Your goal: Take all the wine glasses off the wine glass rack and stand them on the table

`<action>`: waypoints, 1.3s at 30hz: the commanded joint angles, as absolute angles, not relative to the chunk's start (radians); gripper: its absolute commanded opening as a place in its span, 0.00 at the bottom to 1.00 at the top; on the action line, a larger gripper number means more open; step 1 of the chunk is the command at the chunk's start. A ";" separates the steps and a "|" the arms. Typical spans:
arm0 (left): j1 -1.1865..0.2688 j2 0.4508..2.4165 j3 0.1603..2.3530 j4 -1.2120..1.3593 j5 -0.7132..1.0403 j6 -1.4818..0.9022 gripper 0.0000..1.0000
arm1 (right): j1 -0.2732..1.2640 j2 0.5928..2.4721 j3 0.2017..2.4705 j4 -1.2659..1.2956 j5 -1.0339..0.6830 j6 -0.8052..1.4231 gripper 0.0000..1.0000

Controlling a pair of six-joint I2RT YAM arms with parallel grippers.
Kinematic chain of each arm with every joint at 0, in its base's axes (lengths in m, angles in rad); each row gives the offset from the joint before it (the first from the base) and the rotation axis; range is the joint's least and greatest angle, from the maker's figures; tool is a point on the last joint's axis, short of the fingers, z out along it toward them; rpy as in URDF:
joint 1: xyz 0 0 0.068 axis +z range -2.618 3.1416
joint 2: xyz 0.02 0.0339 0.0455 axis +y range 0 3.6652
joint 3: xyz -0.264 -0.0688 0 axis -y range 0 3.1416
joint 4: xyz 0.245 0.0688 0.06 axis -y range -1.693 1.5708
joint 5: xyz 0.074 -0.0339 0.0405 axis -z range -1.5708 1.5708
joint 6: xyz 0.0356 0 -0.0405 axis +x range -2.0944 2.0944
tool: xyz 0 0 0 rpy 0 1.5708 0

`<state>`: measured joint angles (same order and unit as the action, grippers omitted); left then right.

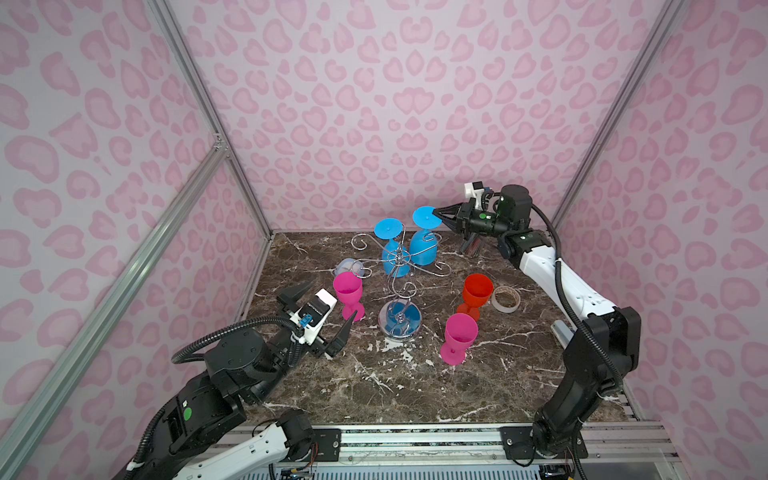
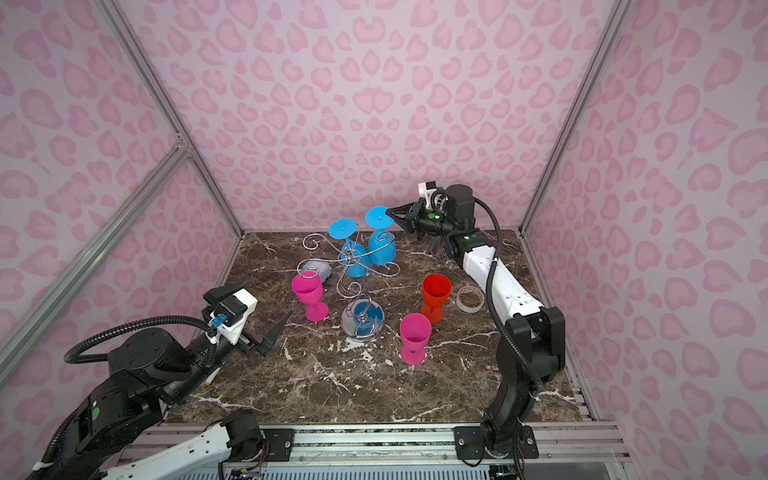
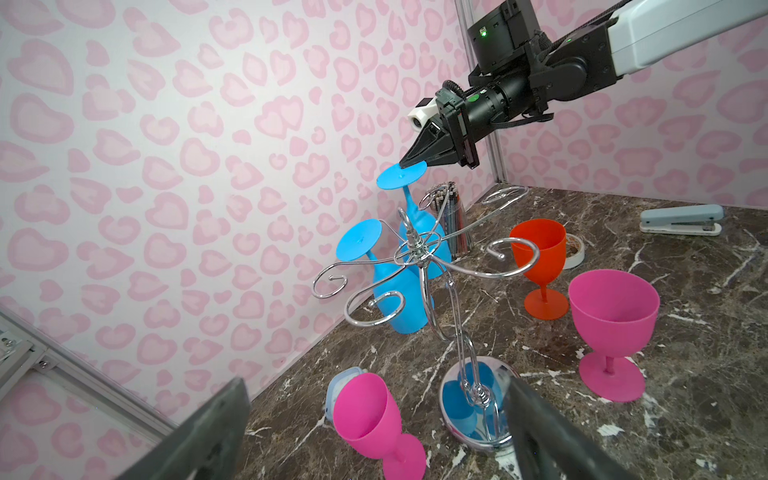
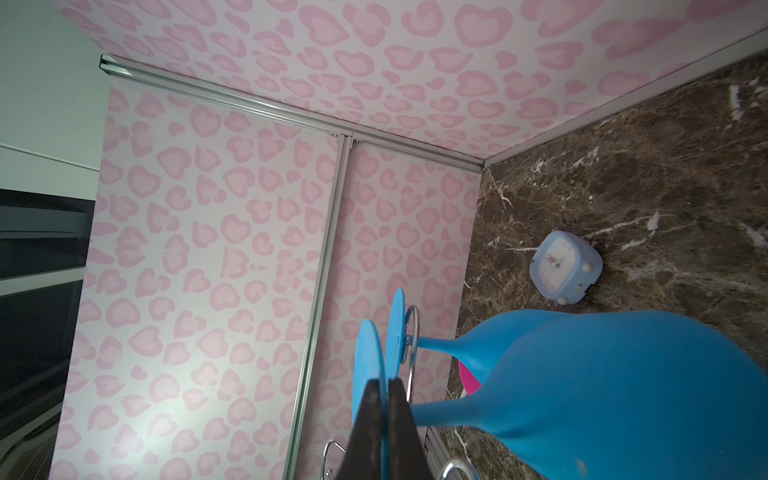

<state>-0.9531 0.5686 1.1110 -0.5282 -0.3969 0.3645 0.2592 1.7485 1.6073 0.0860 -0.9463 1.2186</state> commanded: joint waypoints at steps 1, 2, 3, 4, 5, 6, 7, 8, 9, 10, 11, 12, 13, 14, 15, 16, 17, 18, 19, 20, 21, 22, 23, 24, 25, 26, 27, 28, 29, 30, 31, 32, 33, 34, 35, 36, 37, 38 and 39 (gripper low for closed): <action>-0.953 0.575 1.137 -0.481 -0.390 0.278 0.97 | 0.240 1.729 1.595 0.132 -0.946 1.206 0.00; -0.953 0.578 1.144 -0.478 -0.380 0.254 0.97 | 0.233 1.720 1.592 0.126 -0.946 1.195 0.00; -0.954 0.581 1.152 -0.473 -0.368 0.224 0.97 | 0.221 1.709 1.588 0.117 -0.945 1.180 0.00; -0.953 0.585 1.161 -0.470 -0.356 0.196 0.97 | 0.211 1.697 1.583 0.111 -0.941 1.164 0.00; -0.954 0.588 1.166 -0.464 -0.351 0.171 0.97 | 0.203 1.684 1.579 0.102 -0.937 1.150 0.00; -0.954 0.592 1.172 -0.456 -0.350 0.138 0.97 | 0.190 1.669 1.574 0.087 -0.929 1.131 0.00; -0.953 0.597 1.178 -0.449 -0.350 0.105 0.97 | 0.178 1.653 1.572 0.072 -0.922 1.112 0.00; -0.954 0.602 1.182 -0.441 -0.350 0.075 0.97 | 0.171 1.638 1.568 0.056 -0.916 1.091 0.00; -0.954 0.611 1.185 -0.432 -0.347 0.039 0.97 | 0.162 1.620 1.565 0.032 -0.906 1.064 0.00; -0.954 0.620 1.191 -0.425 -0.338 0.004 0.97 | 0.157 1.604 1.563 0.004 -0.895 1.030 0.00; -0.953 0.631 1.198 -0.421 -0.326 -0.022 0.97 | 0.154 1.581 1.565 -0.026 -0.883 0.986 0.00; -0.954 0.643 1.210 -0.417 -0.311 -0.052 0.97 | 0.153 1.558 1.566 -0.062 -0.866 0.936 0.00; -0.953 0.658 1.222 -0.412 -0.301 -0.082 0.97 | 0.153 1.534 1.568 -0.099 -0.848 0.885 0.00; -0.954 0.670 1.235 -0.408 -0.297 -0.111 0.97 | 0.152 1.511 1.567 -0.125 -0.832 0.840 0.00; -0.954 0.681 1.249 -0.399 -0.299 -0.151 0.97 | 0.153 1.483 1.562 -0.145 -0.812 0.792 0.00; -0.953 0.691 1.257 -0.389 -0.299 -0.181 0.97 | 0.153 1.460 1.554 -0.153 -0.798 0.752 0.00; -0.954 0.700 1.263 -0.372 -0.293 -0.218 0.97 | 0.153 1.425 1.539 -0.154 -0.776 0.709 0.00; -0.953 0.706 1.264 -0.350 -0.282 -0.255 0.97 | 0.153 1.391 1.517 -0.142 -0.757 0.668 0.00; -0.954 0.712 1.265 -0.331 -0.269 -0.284 0.97 | 0.152 1.358 1.496 -0.118 -0.749 0.633 0.00; -0.953 0.719 1.267 -0.314 -0.253 -0.319 0.97 | 0.153 1.318 1.445 -0.086 -0.739 0.594 0.00; -0.954 0.730 1.273 -0.305 -0.249 -0.362 0.97 | 0.155 1.274 1.404 -0.054 -0.724 0.555 0.00; -0.953 0.740 1.282 -0.304 -0.251 -0.403 0.97 | 0.156 1.238 1.365 -0.024 -0.710 0.523 0.00; -0.953 0.751 1.293 -0.305 -0.251 -0.453 0.97 | 0.158 1.193 1.314 0.018 -0.698 0.494 0.00; -0.952 0.764 1.303 -0.300 -0.243 -0.488 0.97 | 0.159 1.151 1.263 0.065 -0.690 0.466 0.00; -0.953 0.773 1.312 -0.286 -0.217 -0.508 0.97 | 0.161 1.113 1.217 0.113 -0.687 0.444 0.00; -0.953 0.782 1.318 -0.274 -0.192 -0.521 0.97 | 0.165 1.084 1.184 0.142 -0.685 0.424 0.00; -0.953 0.795 1.329 -0.266 -0.167 -0.534 0.97 | 0.170 1.056 1.158 0.155 -0.681 0.398 0.00; -0.953 0.809 1.339 -0.267 -0.144 -0.542 0.97 | 0.173 1.037 1.149 0.148 -0.682 0.372 0.00; -0.953 0.822 1.362 -0.275 -0.133 -0.548 0.97 | 0.180 1.021 1.147 0.133 -0.687 0.337 0.00; -0.951 0.837 1.383 -0.291 -0.129 -0.561 0.97 | 0.191 1.005 1.148 0.106 -0.692 0.299 0.00; -0.948 0.851 1.394 -0.302 -0.124 -0.574 0.97 | 0.206 0.990 1.149 0.085 -0.700 0.258 0.00; -0.945 0.859 1.396 -0.300 -0.113 -0.584 0.97 | 0.221 0.978 1.150 0.063 -0.702 0.229 0.00; -0.936 0.869 1.397 -0.295 -0.093 -0.596 0.97 | 0.242 0.964 1.150 0.043 -0.703 0.179 0.00; -0.924 0.879 1.400 -0.292 -0.068 -0.610 0.97 | 0.265 0.949 1.149 0.028 -0.706 0.131 0.00; -0.911 0.888 1.404 -0.292 -0.040 -0.624 0.97 | 0.285 0.935 1.146 0.019 -0.709 0.095 0.00; -0.892 0.899 1.409 -0.292 -0.004 -0.645 0.97 | 0.307 0.919 1.139 0.016 -0.717 0.049 0.00; -0.869 0.909 1.410 -0.287 0.038 -0.672 0.97 | 0.327 0.900 1.128 0.019 -0.731 0.003 0.00; -0.850 0.917 1.410 -0.280 0.075 -0.694 0.97 | 0.344 0.883 1.115 0.025 -0.742 -0.033 0.00; -0.831 0.926 1.408 -0.273 0.112 -0.715 0.97 | 0.364 0.862 1.100 0.031 -0.744 -0.066 0.00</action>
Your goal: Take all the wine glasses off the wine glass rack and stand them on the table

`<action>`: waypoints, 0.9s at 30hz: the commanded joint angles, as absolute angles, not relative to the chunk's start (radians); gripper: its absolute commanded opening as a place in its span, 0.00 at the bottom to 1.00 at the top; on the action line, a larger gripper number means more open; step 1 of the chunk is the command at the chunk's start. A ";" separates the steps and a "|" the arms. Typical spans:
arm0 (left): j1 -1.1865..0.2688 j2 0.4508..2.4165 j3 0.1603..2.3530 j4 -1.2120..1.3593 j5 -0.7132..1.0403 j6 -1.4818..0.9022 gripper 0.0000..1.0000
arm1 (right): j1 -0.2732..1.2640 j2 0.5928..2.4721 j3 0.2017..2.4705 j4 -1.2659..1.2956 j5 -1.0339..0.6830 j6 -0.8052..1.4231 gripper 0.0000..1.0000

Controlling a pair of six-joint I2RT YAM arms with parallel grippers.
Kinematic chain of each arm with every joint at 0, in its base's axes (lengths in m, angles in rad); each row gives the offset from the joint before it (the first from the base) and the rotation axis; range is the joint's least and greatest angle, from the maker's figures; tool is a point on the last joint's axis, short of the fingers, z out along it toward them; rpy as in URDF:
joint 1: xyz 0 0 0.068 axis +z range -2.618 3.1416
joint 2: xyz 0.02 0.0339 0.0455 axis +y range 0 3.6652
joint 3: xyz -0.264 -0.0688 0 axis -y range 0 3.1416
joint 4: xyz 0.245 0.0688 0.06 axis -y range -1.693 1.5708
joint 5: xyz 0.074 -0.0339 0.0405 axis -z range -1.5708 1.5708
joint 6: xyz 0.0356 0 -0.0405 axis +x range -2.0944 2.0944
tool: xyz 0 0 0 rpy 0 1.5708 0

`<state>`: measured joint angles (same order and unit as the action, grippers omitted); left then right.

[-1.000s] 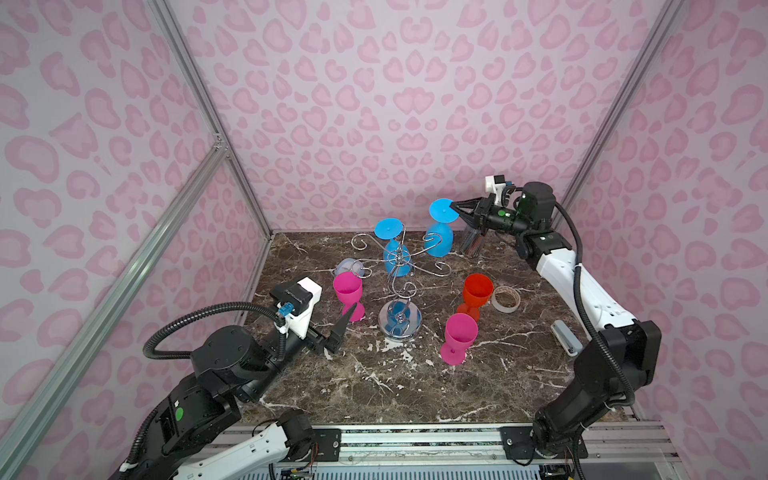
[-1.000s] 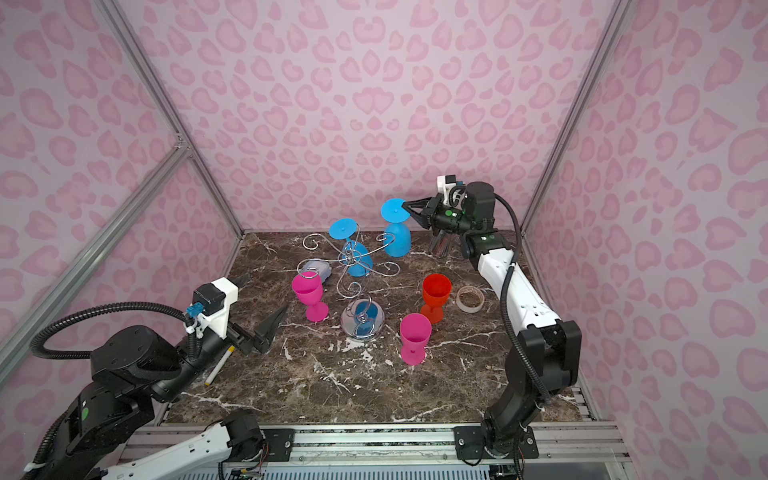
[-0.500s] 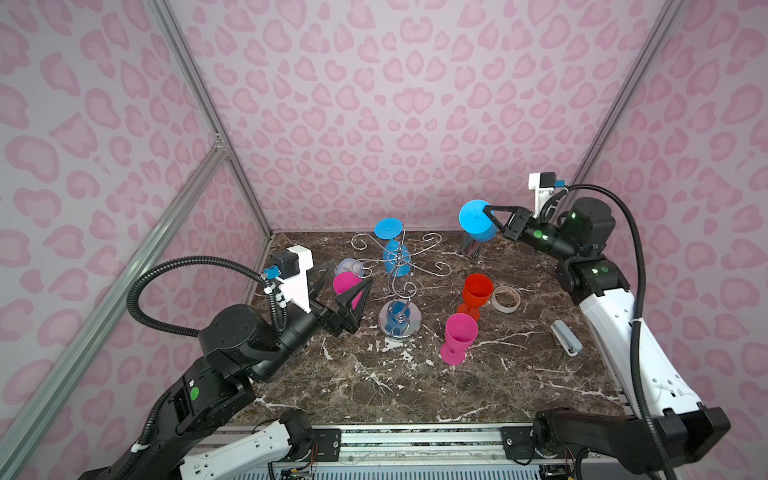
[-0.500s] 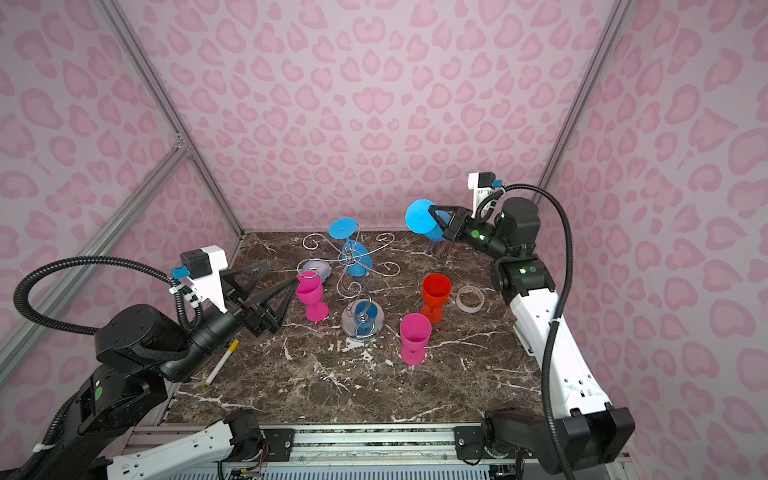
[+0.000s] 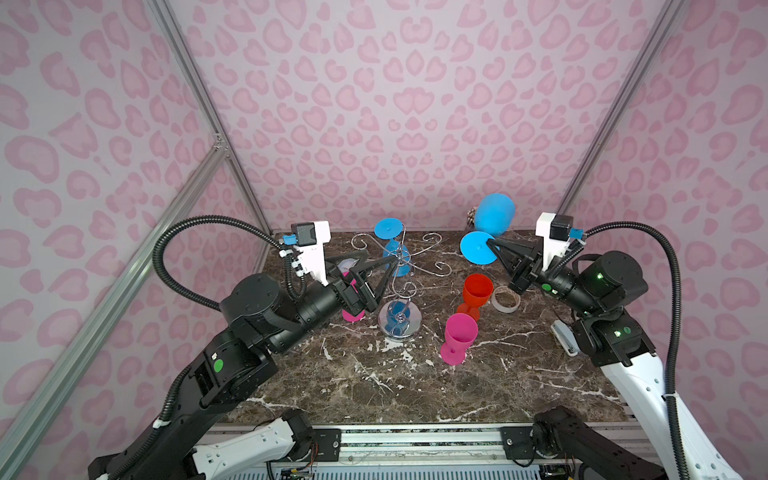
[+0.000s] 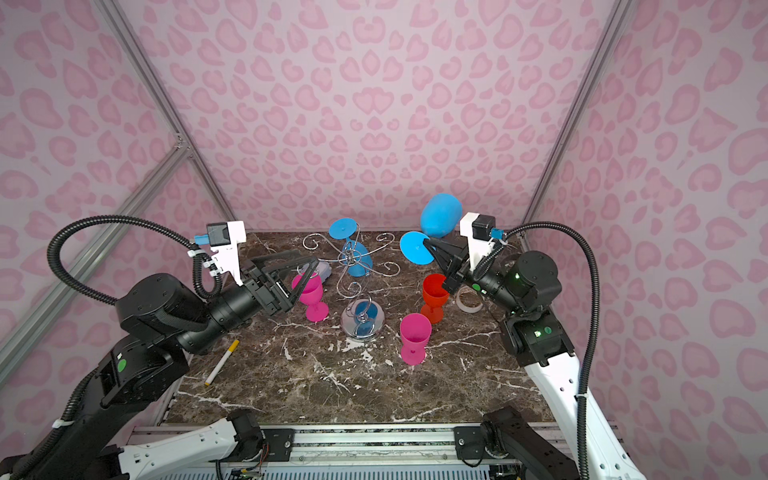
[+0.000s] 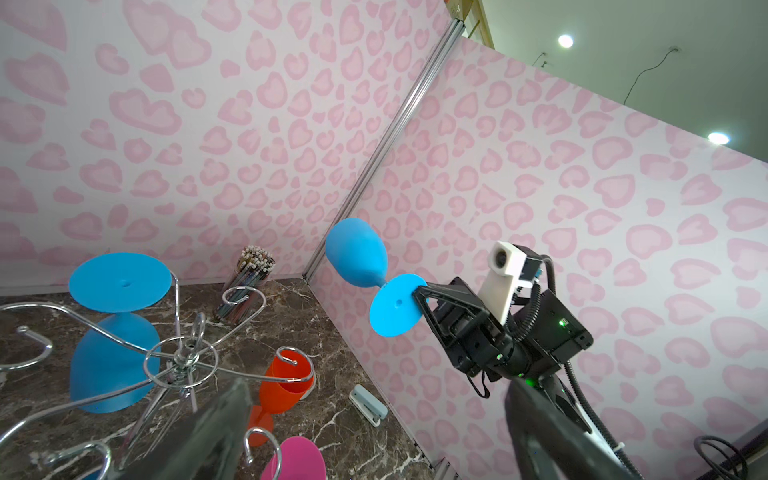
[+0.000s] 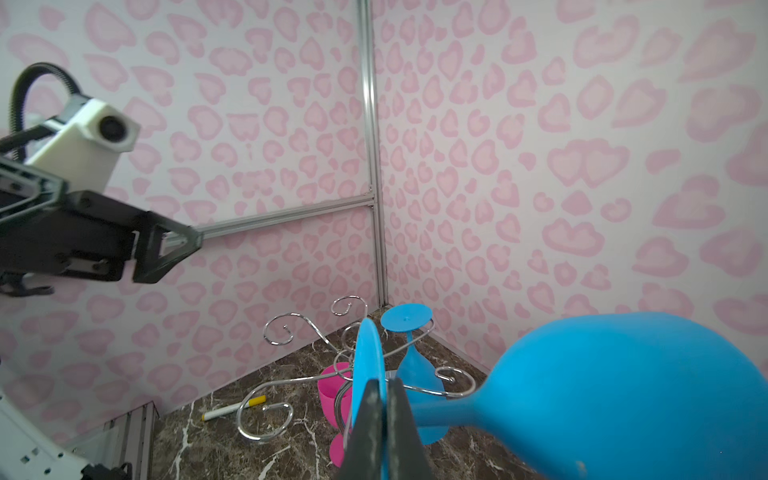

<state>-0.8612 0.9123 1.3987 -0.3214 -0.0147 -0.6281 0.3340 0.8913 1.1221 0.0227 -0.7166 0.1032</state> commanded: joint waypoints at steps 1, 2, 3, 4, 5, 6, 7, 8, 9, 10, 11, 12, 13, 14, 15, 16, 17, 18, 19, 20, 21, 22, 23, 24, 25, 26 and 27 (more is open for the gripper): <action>-0.815 0.936 1.408 -0.269 0.148 -0.735 0.97 | 0.381 0.843 1.088 0.033 -0.746 -0.103 0.00; -0.798 0.946 1.410 -0.267 0.180 -0.750 0.97 | 0.394 0.828 1.079 0.027 -0.755 -0.137 0.00; -0.784 0.957 1.411 -0.264 0.218 -0.766 0.97 | 0.407 0.816 1.075 0.013 -0.768 -0.177 0.00; -0.769 0.971 1.411 -0.260 0.259 -0.777 0.97 | 0.418 0.806 1.078 -0.013 -0.781 -0.215 0.00; -0.761 0.983 1.413 -0.260 0.290 -0.785 0.97 | 0.430 0.799 1.082 -0.036 -0.790 -0.248 0.00; -0.755 1.001 1.414 -0.263 0.321 -0.792 0.97 | 0.446 0.793 1.088 -0.064 -0.796 -0.286 0.00; -0.751 1.020 1.416 -0.265 0.352 -0.799 0.97 | 0.465 0.788 1.093 -0.095 -0.795 -0.329 0.00; -0.750 1.037 1.416 -0.263 0.385 -0.805 0.96 | 0.485 0.783 1.096 -0.121 -0.787 -0.369 0.00; -0.749 1.059 1.416 -0.255 0.416 -0.810 0.96 | 0.506 0.777 1.099 -0.144 -0.767 -0.401 0.00; -0.748 1.080 1.416 -0.240 0.457 -0.815 0.96 | 0.526 0.772 1.101 -0.163 -0.743 -0.427 0.00; -0.749 1.097 1.416 -0.229 0.497 -0.819 0.97 | 0.542 0.769 1.104 -0.182 -0.728 -0.451 0.00; -0.748 1.117 1.419 -0.211 0.535 -0.822 0.99 | 0.558 0.768 1.107 -0.203 -0.714 -0.479 0.00; -0.749 1.135 1.420 -0.196 0.564 -0.824 0.99 | 0.575 0.765 1.107 -0.218 -0.698 -0.502 0.00; -0.749 1.147 1.422 -0.184 0.584 -0.829 0.98 | 0.590 0.761 1.105 -0.221 -0.678 -0.514 0.00; -0.749 1.160 1.423 -0.176 0.599 -0.833 0.97 | 0.609 0.757 1.098 -0.221 -0.657 -0.528 0.00; -0.748 1.172 1.425 -0.167 0.609 -0.836 0.95 | 0.626 0.752 1.089 -0.221 -0.635 -0.543 0.00; -0.748 1.180 1.426 -0.162 0.618 -0.839 0.94 | 0.642 0.749 1.084 -0.221 -0.617 -0.553 0.00; -0.748 1.191 1.427 -0.155 0.629 -0.843 0.92 | 0.658 0.747 1.079 -0.224 -0.596 -0.567 0.00; -0.749 1.199 1.423 -0.144 0.639 -0.847 0.91 | 0.672 0.747 1.076 -0.228 -0.576 -0.581 0.00; -0.751 1.204 1.418 -0.134 0.644 -0.852 0.90 | 0.685 0.748 1.076 -0.232 -0.562 -0.593 0.00; -0.753 1.207 1.408 -0.121 0.645 -0.858 0.88 | 0.698 0.749 1.076 -0.238 -0.545 -0.606 0.00; -0.759 1.210 1.399 -0.112 0.645 -0.858 0.87 | 0.710 0.751 1.078 -0.241 -0.531 -0.617 0.00; -0.763 1.211 1.391 -0.107 0.646 -0.855 0.86 | 0.720 0.754 1.077 -0.240 -0.523 -0.625 0.00; -0.766 1.214 1.387 -0.106 0.646 -0.853 0.85 | 0.730 0.757 1.076 -0.236 -0.514 -0.629 0.00; -0.770 1.218 1.386 -0.107 0.647 -0.851 0.84 | 0.739 0.761 1.077 -0.231 -0.507 -0.634 0.00; -0.771 1.221 1.386 -0.108 0.649 -0.849 0.84 | 0.746 0.766 1.075 -0.228 -0.502 -0.638 0.00; -0.775 1.225 1.386 -0.107 0.649 -0.847 0.83 | 0.755 0.770 1.076 -0.224 -0.498 -0.642 0.00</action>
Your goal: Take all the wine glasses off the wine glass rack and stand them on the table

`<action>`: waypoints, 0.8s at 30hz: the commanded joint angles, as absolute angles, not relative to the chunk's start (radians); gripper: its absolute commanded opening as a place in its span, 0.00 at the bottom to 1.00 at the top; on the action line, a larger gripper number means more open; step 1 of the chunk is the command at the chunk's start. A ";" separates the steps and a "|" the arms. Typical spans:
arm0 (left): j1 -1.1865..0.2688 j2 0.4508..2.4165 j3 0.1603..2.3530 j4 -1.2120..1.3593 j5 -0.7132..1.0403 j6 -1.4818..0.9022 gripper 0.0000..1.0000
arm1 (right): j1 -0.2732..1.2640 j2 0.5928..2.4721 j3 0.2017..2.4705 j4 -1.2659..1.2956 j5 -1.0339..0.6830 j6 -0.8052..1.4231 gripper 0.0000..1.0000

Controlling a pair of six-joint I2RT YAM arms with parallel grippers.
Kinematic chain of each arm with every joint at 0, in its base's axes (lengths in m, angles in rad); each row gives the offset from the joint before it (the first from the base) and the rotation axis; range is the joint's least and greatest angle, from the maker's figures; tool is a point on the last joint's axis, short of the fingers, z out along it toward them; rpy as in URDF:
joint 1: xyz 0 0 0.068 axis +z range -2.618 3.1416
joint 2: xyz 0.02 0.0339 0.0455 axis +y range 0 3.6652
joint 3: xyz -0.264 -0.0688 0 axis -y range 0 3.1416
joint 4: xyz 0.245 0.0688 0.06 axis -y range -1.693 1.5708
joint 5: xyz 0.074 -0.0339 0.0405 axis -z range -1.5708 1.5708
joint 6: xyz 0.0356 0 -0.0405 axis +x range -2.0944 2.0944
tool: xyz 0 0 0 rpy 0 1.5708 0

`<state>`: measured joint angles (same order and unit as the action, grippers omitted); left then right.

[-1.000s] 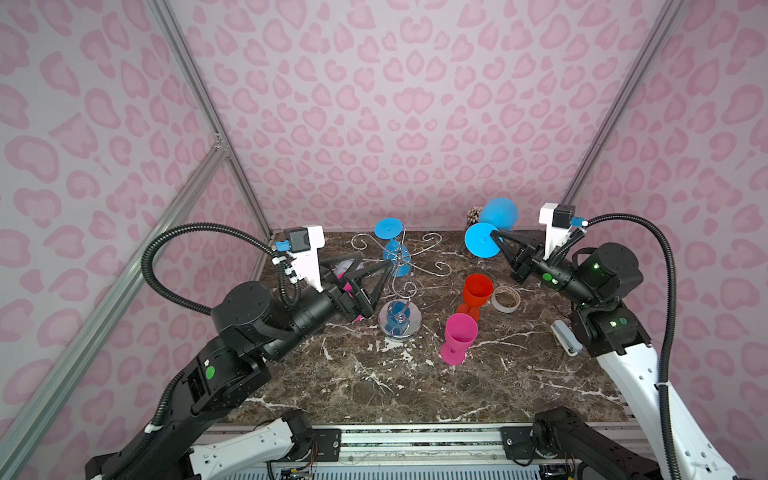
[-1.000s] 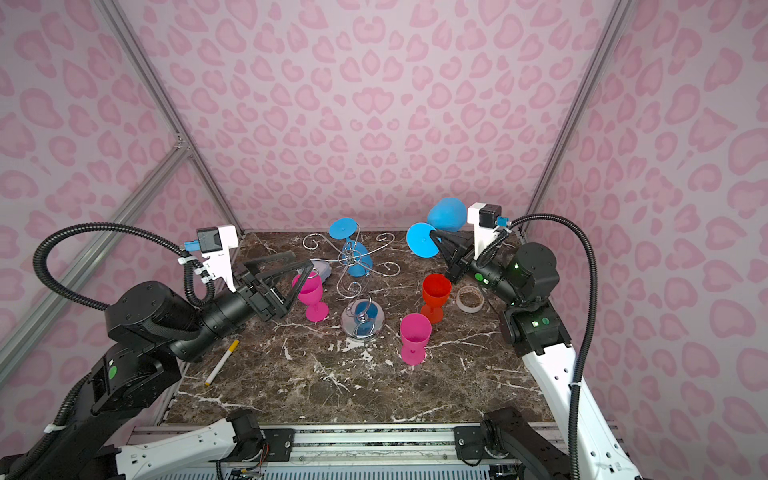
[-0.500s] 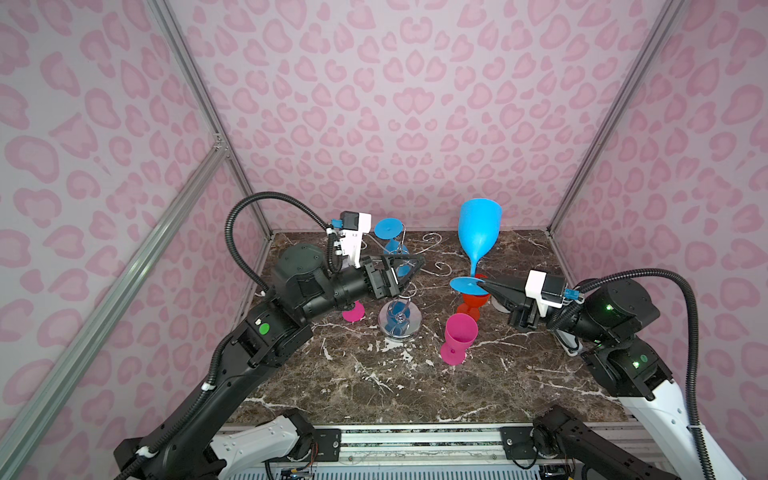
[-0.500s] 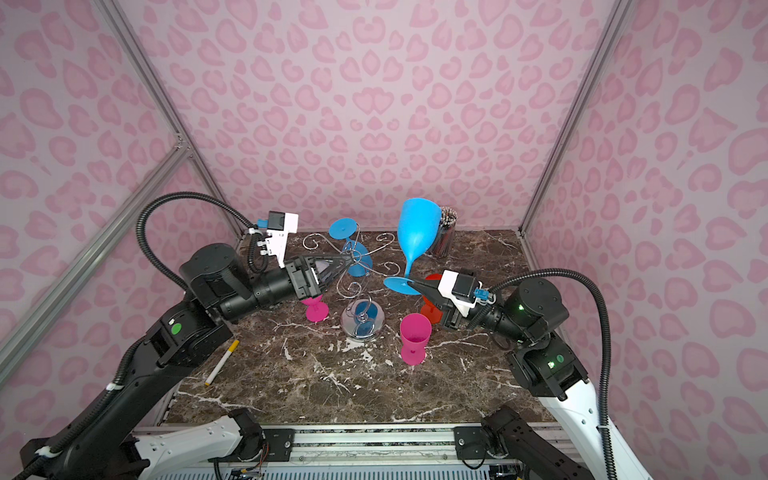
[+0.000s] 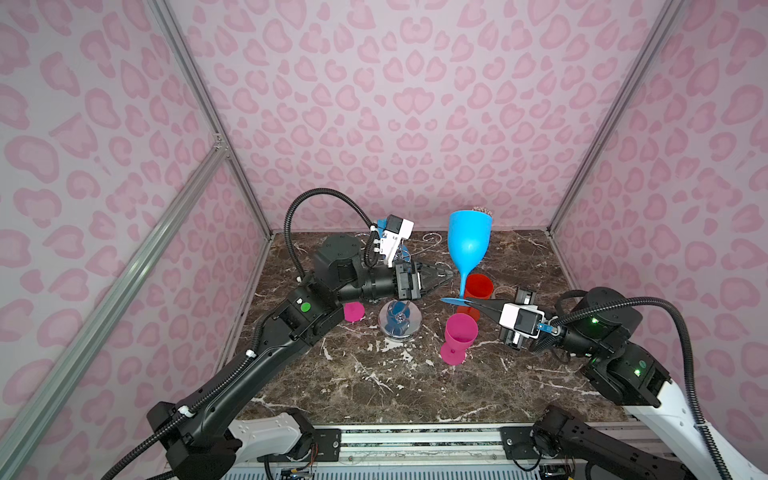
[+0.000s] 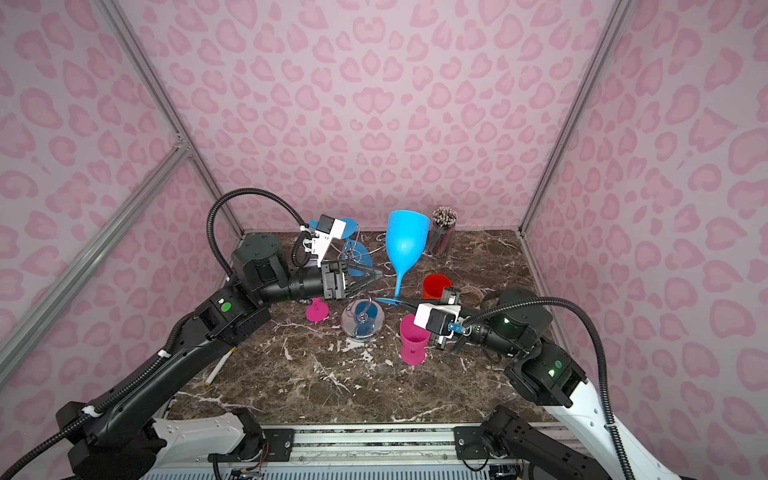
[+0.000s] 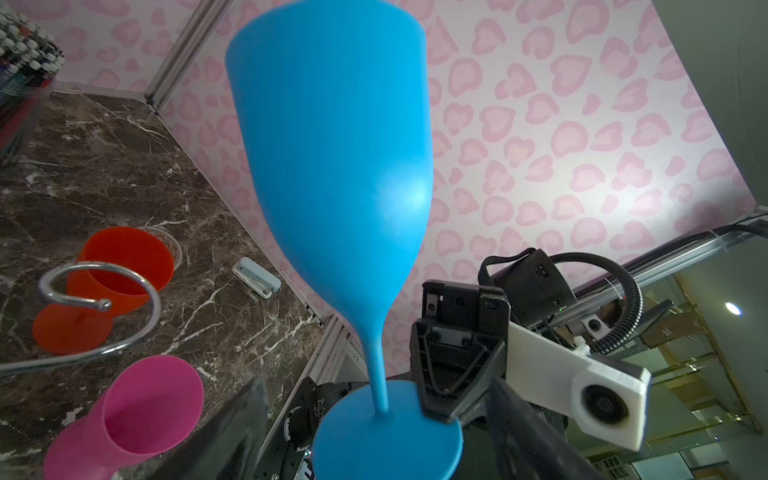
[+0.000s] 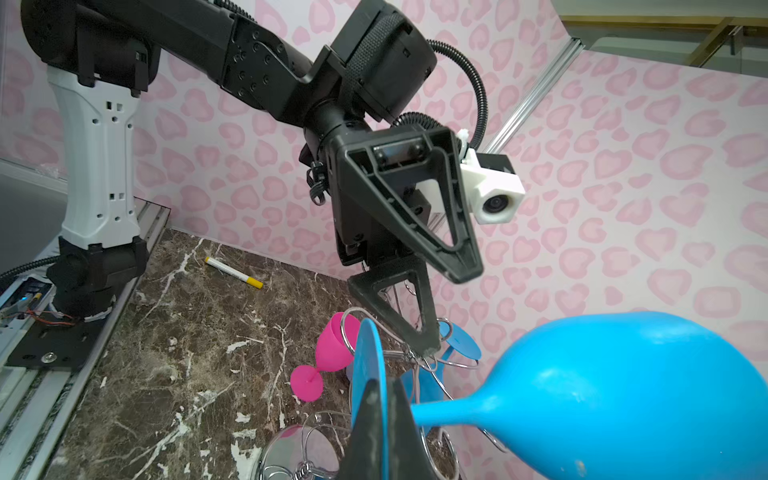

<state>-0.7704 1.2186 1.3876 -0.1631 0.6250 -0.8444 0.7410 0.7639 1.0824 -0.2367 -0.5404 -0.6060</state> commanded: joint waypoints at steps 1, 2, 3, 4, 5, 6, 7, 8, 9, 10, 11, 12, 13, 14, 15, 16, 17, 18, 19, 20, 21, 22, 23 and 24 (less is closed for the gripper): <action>-0.781 1.229 1.385 -0.106 0.646 -0.847 0.83 | 0.766 0.776 1.076 -0.221 -0.494 -0.646 0.00; -0.787 1.232 1.384 -0.105 0.644 -0.848 0.83 | 0.774 0.780 1.077 -0.219 -0.489 -0.651 0.00; -0.792 1.239 1.384 -0.106 0.645 -0.847 0.82 | 0.785 0.787 1.077 -0.219 -0.483 -0.656 0.00; -0.796 1.244 1.385 -0.106 0.646 -0.844 0.81 | 0.794 0.790 1.077 -0.216 -0.476 -0.662 0.00; -0.799 1.248 1.384 -0.107 0.647 -0.843 0.79 | 0.804 0.793 1.075 -0.212 -0.471 -0.664 0.00; -0.800 1.251 1.384 -0.109 0.646 -0.844 0.77 | 0.813 0.797 1.074 -0.209 -0.465 -0.666 0.00; -0.801 1.253 1.383 -0.109 0.643 -0.842 0.74 | 0.821 0.800 1.074 -0.206 -0.463 -0.668 0.00; -0.802 1.254 1.381 -0.109 0.643 -0.842 0.72 | 0.827 0.803 1.076 -0.206 -0.462 -0.669 0.00; -0.803 1.256 1.381 -0.111 0.641 -0.841 0.70 | 0.833 0.805 1.078 -0.206 -0.460 -0.671 0.00; -0.802 1.257 1.381 -0.112 0.640 -0.838 0.68 | 0.839 0.808 1.079 -0.206 -0.459 -0.670 0.00; -0.803 1.257 1.381 -0.114 0.639 -0.837 0.66 | 0.844 0.808 1.081 -0.207 -0.457 -0.672 0.00; -0.803 1.255 1.381 -0.116 0.637 -0.835 0.65 | 0.850 0.809 1.083 -0.207 -0.456 -0.672 0.00; -0.803 1.256 1.381 -0.119 0.634 -0.832 0.64 | 0.855 0.810 1.086 -0.211 -0.454 -0.675 0.00; -0.804 1.255 1.380 -0.122 0.630 -0.830 0.62 | 0.859 0.811 1.087 -0.216 -0.453 -0.675 0.00; -0.802 1.251 1.379 -0.126 0.625 -0.828 0.61 | 0.862 0.812 1.090 -0.224 -0.451 -0.678 0.00; -0.803 1.250 1.376 -0.126 0.620 -0.829 0.59 | 0.865 0.813 1.094 -0.235 -0.449 -0.681 0.00; -0.804 1.249 1.372 -0.126 0.615 -0.832 0.58 | 0.867 0.815 1.098 -0.243 -0.447 -0.684 0.00; -0.804 1.246 1.368 -0.126 0.611 -0.835 0.56 | 0.871 0.813 1.098 -0.248 -0.443 -0.684 0.00; -0.804 1.244 1.365 -0.126 0.610 -0.837 0.55 | 0.873 0.812 1.098 -0.248 -0.440 -0.684 0.00; -0.802 1.244 1.363 -0.126 0.611 -0.837 0.54 | 0.876 0.809 1.098 -0.247 -0.438 -0.684 0.00; -0.803 1.243 1.362 -0.129 0.611 -0.836 0.52 | 0.878 0.807 1.099 -0.245 -0.433 -0.686 0.00; -0.804 1.242 1.362 -0.129 0.612 -0.836 0.50 | 0.881 0.805 1.101 -0.247 -0.430 -0.687 0.00; -0.803 1.244 1.362 -0.129 0.614 -0.836 0.49 | 0.884 0.805 1.102 -0.247 -0.426 -0.689 0.00; -0.803 1.244 1.363 -0.129 0.615 -0.835 0.47 | 0.886 0.807 1.104 -0.251 -0.424 -0.691 0.00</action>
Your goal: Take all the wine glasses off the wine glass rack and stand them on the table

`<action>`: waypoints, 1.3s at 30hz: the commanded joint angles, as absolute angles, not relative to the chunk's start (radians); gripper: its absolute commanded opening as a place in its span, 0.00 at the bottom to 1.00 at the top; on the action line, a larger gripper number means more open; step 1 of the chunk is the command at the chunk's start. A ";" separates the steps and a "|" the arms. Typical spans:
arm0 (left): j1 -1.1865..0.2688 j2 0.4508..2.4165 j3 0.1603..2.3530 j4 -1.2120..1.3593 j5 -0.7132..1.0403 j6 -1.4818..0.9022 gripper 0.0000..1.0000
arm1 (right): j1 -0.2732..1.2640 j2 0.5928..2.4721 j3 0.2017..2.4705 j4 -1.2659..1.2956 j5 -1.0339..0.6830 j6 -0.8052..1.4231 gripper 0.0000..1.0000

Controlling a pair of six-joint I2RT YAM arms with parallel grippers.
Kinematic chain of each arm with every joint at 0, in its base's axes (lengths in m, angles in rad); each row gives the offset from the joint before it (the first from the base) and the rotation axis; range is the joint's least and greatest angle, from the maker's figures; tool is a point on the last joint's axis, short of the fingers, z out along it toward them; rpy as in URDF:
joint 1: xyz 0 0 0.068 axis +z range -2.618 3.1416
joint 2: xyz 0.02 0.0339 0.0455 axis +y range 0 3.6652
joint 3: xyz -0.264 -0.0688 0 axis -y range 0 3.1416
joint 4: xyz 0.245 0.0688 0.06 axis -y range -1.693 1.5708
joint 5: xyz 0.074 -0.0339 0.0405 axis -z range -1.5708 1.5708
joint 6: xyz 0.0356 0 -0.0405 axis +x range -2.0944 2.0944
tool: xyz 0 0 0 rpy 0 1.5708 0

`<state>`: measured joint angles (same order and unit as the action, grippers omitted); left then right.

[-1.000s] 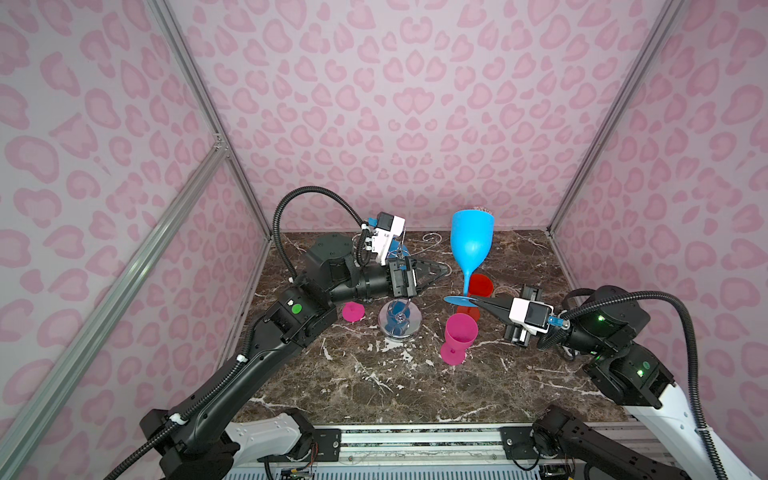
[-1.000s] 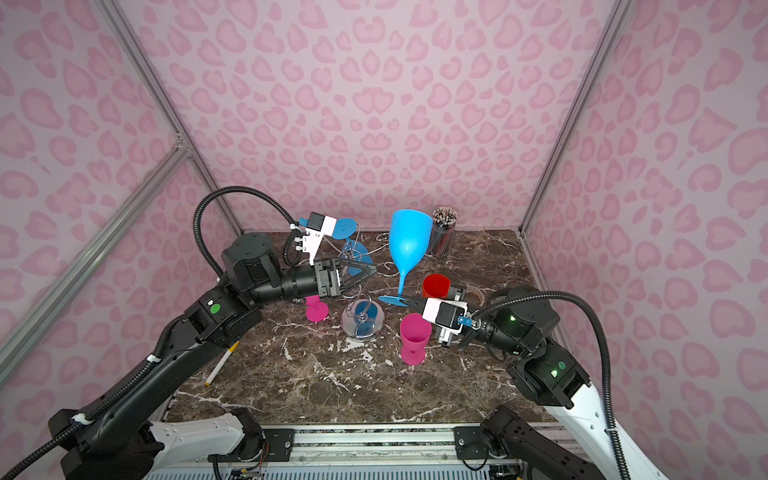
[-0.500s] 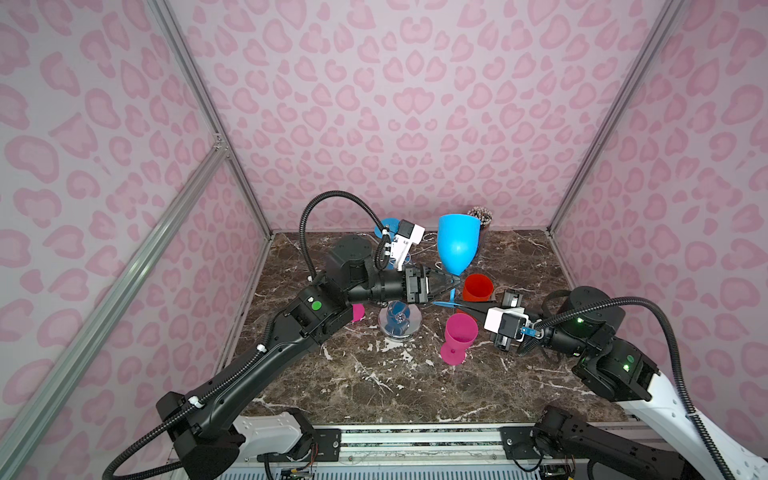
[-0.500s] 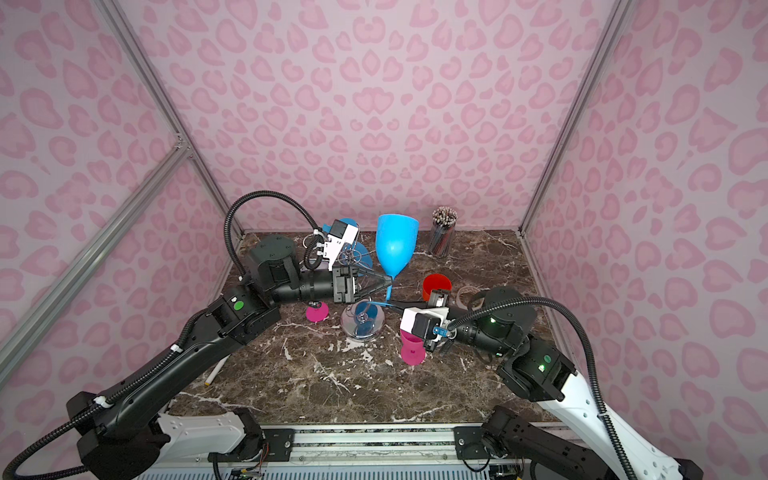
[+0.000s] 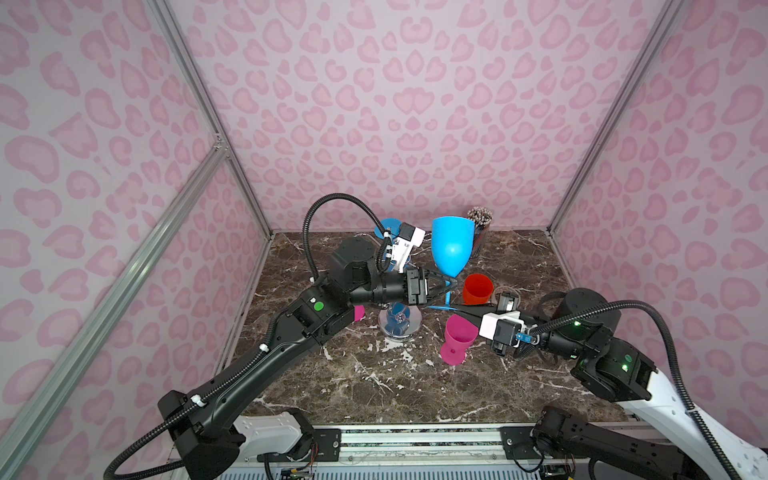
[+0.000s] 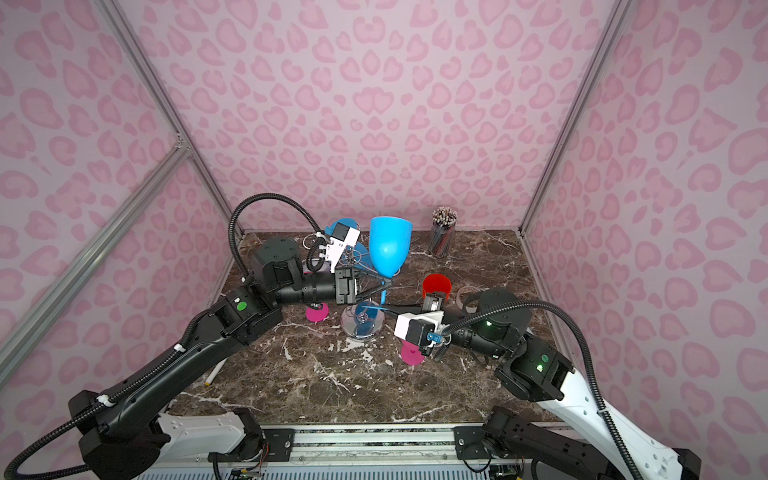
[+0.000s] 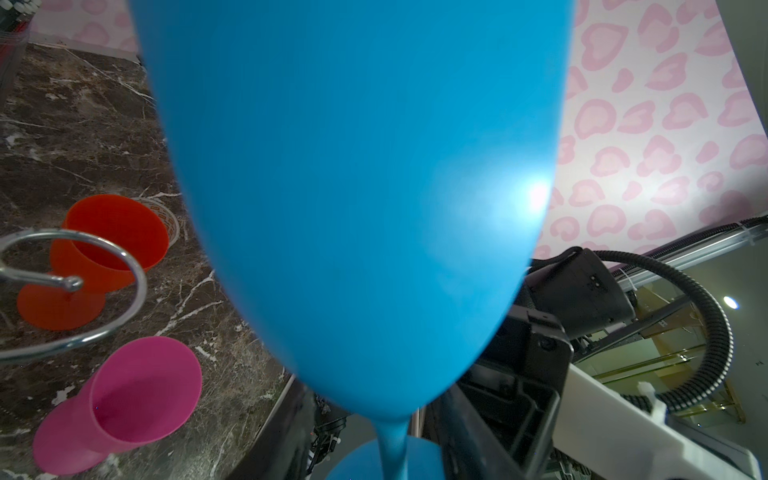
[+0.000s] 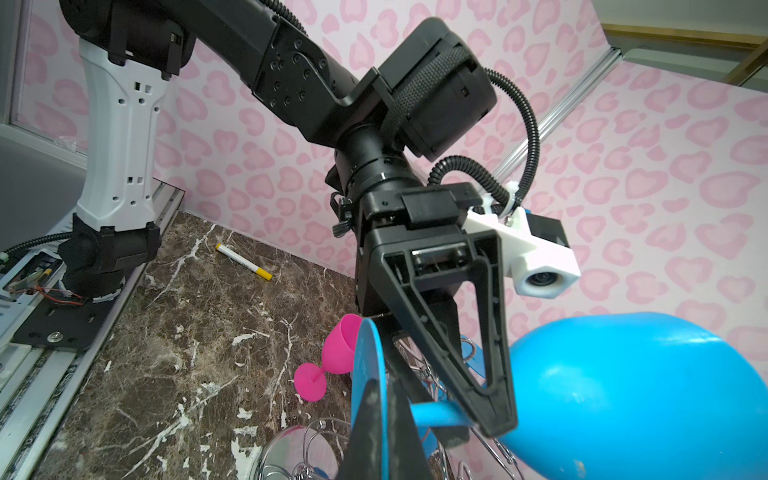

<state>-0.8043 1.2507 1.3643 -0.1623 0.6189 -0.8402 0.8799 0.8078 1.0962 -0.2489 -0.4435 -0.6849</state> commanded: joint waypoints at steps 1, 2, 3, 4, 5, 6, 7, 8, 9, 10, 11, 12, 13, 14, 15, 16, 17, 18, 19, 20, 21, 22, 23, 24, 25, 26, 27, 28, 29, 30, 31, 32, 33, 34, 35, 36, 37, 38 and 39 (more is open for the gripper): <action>-0.803 1.244 1.364 -0.128 0.615 -0.835 0.46 | 0.889 0.808 1.106 -0.254 -0.422 -0.692 0.00; -0.804 1.243 1.364 -0.127 0.616 -0.836 0.46 | 0.891 0.811 1.109 -0.257 -0.421 -0.692 0.00; -0.804 1.245 1.364 -0.126 0.617 -0.836 0.44 | 0.894 0.815 1.112 -0.264 -0.420 -0.693 0.00; -0.804 1.246 1.365 -0.127 0.617 -0.834 0.42 | 0.896 0.819 1.116 -0.273 -0.420 -0.696 0.00; -0.805 1.244 1.364 -0.125 0.616 -0.833 0.41 | 0.900 0.823 1.121 -0.281 -0.418 -0.699 0.00; -0.808 1.244 1.363 -0.123 0.614 -0.834 0.40 | 0.903 0.825 1.123 -0.285 -0.415 -0.699 0.00; -0.812 1.242 1.360 -0.121 0.612 -0.834 0.39 | 0.908 0.827 1.123 -0.283 -0.413 -0.700 0.00; -0.815 1.242 1.358 -0.119 0.611 -0.834 0.39 | 0.911 0.828 1.124 -0.282 -0.411 -0.701 0.00; -0.818 1.241 1.357 -0.120 0.612 -0.834 0.38 | 0.914 0.831 1.125 -0.282 -0.409 -0.701 0.00; -0.819 1.241 1.357 -0.120 0.613 -0.834 0.37 | 0.918 0.833 1.130 -0.283 -0.408 -0.701 0.00; -0.819 1.242 1.359 -0.120 0.616 -0.834 0.37 | 0.921 0.834 1.131 -0.285 -0.405 -0.701 0.00; -0.821 1.241 1.361 -0.120 0.618 -0.833 0.31 | 0.926 0.836 1.134 -0.284 -0.401 -0.701 0.00; -0.821 1.241 1.363 -0.122 0.619 -0.831 0.25 | 0.930 0.836 1.134 -0.285 -0.395 -0.703 0.00; -0.821 1.239 1.364 -0.123 0.618 -0.830 0.17 | 0.935 0.836 1.135 -0.284 -0.391 -0.704 0.00; -0.822 1.238 1.364 -0.123 0.614 -0.829 0.11 | 0.937 0.837 1.136 -0.284 -0.387 -0.704 0.00; -0.823 1.235 1.361 -0.125 0.611 -0.829 0.08 | 0.940 0.838 1.136 -0.285 -0.385 -0.703 0.00; -0.823 1.233 1.358 -0.125 0.608 -0.829 0.06 | 0.945 0.838 1.137 -0.284 -0.382 -0.703 0.00; -0.823 1.232 1.356 -0.126 0.607 -0.830 0.06 | 0.948 0.839 1.138 -0.286 -0.379 -0.703 0.00; -0.822 1.230 1.355 -0.125 0.607 -0.831 0.06 | 0.952 0.840 1.139 -0.287 -0.377 -0.703 0.00; -0.823 1.230 1.355 -0.125 0.607 -0.833 0.05 | 0.956 0.841 1.139 -0.288 -0.374 -0.703 0.00; -0.823 1.230 1.355 -0.123 0.608 -0.834 0.04 | 0.959 0.842 1.140 -0.290 -0.371 -0.703 0.00; -0.824 1.228 1.356 -0.119 0.609 -0.836 0.04 | 0.962 0.843 1.139 -0.289 -0.368 -0.703 0.00; -0.823 1.227 1.356 -0.117 0.608 -0.837 0.04 | 0.965 0.844 1.140 -0.288 -0.366 -0.703 0.00; -0.822 1.225 1.357 -0.114 0.605 -0.836 0.04 | 0.968 0.845 1.137 -0.284 -0.360 -0.703 0.00; -0.823 1.222 1.356 -0.115 0.599 -0.836 0.04 | 0.971 0.844 1.133 -0.279 -0.352 -0.701 0.01; -0.823 1.218 1.356 -0.115 0.591 -0.833 0.04 | 0.974 0.841 1.129 -0.272 -0.344 -0.698 0.14; -0.823 1.210 1.353 -0.118 0.576 -0.828 0.04 | 0.977 0.838 1.122 -0.262 -0.336 -0.692 0.34; -0.823 1.200 1.351 -0.121 0.557 -0.823 0.04 | 0.978 0.835 1.116 -0.252 -0.330 -0.684 0.50; -0.822 1.189 1.351 -0.124 0.539 -0.814 0.04 | 0.979 0.829 1.112 -0.244 -0.329 -0.675 0.57; -0.821 1.174 1.351 -0.131 0.513 -0.803 0.04 | 0.980 0.823 1.107 -0.232 -0.326 -0.662 0.62; -0.820 1.157 1.330 -0.136 0.488 -0.789 0.04 | 0.979 0.815 1.098 -0.217 -0.324 -0.649 0.66; -0.819 1.141 1.318 -0.139 0.467 -0.775 0.04 | 0.979 0.807 1.092 -0.199 -0.323 -0.637 0.69; -0.817 1.121 1.312 -0.142 0.442 -0.760 0.04 | 0.979 0.796 1.081 -0.178 -0.320 -0.622 0.71; -0.815 1.101 1.307 -0.148 0.418 -0.742 0.04 | 0.979 0.785 1.071 -0.153 -0.315 -0.606 0.72; -0.813 1.085 1.304 -0.155 0.397 -0.720 0.04 | 0.980 0.775 1.063 -0.130 -0.309 -0.594 0.73; -0.811 1.066 1.302 -0.168 0.372 -0.692 0.04 | 0.979 0.764 1.052 -0.105 -0.299 -0.579 0.74; -0.810 1.048 1.301 -0.181 0.343 -0.661 0.04 | 0.979 0.751 1.039 -0.071 -0.286 -0.560 0.76; -0.809 1.033 1.298 -0.194 0.317 -0.631 0.04 | 0.979 0.741 1.029 -0.043 -0.276 -0.544 0.78; -0.808 1.016 1.296 -0.212 0.286 -0.600 0.04 | 0.979 0.730 1.014 -0.013 -0.262 -0.526 0.79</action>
